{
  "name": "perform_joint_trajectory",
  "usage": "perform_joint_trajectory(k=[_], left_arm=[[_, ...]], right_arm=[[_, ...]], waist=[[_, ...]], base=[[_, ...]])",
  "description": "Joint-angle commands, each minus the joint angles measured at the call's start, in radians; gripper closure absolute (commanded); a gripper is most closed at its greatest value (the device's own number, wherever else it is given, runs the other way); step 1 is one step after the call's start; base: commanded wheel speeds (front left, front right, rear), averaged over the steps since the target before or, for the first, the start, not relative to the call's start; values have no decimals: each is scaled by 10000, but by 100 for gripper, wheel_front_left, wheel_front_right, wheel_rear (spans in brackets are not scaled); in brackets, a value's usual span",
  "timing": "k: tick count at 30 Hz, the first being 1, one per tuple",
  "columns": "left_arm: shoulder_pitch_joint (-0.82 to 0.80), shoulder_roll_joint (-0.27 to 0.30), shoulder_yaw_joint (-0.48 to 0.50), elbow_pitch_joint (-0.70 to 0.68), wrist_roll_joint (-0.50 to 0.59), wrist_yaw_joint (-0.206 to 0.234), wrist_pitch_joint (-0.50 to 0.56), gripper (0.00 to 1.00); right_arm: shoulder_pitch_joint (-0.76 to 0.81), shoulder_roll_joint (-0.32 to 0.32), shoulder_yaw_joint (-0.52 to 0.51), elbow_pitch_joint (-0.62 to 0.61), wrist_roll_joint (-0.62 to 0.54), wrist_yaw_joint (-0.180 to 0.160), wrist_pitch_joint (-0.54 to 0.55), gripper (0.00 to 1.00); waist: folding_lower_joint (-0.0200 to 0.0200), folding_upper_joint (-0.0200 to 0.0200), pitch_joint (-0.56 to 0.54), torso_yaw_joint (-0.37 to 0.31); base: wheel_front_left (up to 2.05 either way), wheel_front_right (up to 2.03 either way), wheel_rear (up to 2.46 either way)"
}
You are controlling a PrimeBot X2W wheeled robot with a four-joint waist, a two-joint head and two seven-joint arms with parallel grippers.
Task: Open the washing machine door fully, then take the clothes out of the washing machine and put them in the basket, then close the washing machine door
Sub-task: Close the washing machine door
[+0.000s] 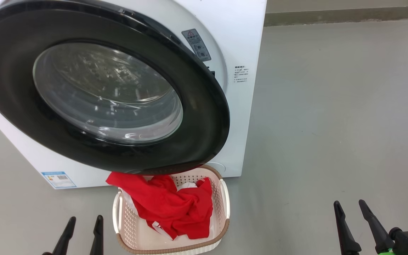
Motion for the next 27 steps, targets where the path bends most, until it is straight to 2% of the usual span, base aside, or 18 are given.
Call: perform_joint_trajectory(k=[1,4,5,6,7,13,22,27], left_arm=[[-199,31,310,-215,-14,-52,-122,0],[-224,13,277,-216,-32,-52,-122,0],[-234,1,257,-211,-43,-52,-122,0],[-246,-13,231,-205,-49,-52,-122,0],[-297,-53,129,-183,-43,-52,-122,0],[-454,-272,-102,-161,-164,-52,-122,0],[-759,-485,-705,-95,-416,-52,-122,0],[-1006,-507,-1090,-122,-698,-52,-122,0]], right_arm=[[-145,-161,262,-271,-120,63,-65,0],[-165,-159,304,-273,-105,63,-65,0],[-175,-168,374,-263,-76,63,-65,44],[-188,-173,449,-252,-34,63,-65,65],[-227,-204,615,-218,48,63,-65,100],[-828,-219,1199,-137,180,63,-65,100],[-2700,-133,2304,126,338,63,-65,100],[-3742,-317,2960,470,520,63,-65,100]], waist=[[0,0,17,9],[0,0,40,41],[0,0,54,64],[0,0,64,93],[0,0,107,211],[0,0,300,616],[0,0,752,1528],[0,0,1144,2053]], base=[[0,0,0],[0,0,0],[0,0,0],[0,0,0],[0,0,0],[0,0,0],[0,0,0],[0,0,0]])
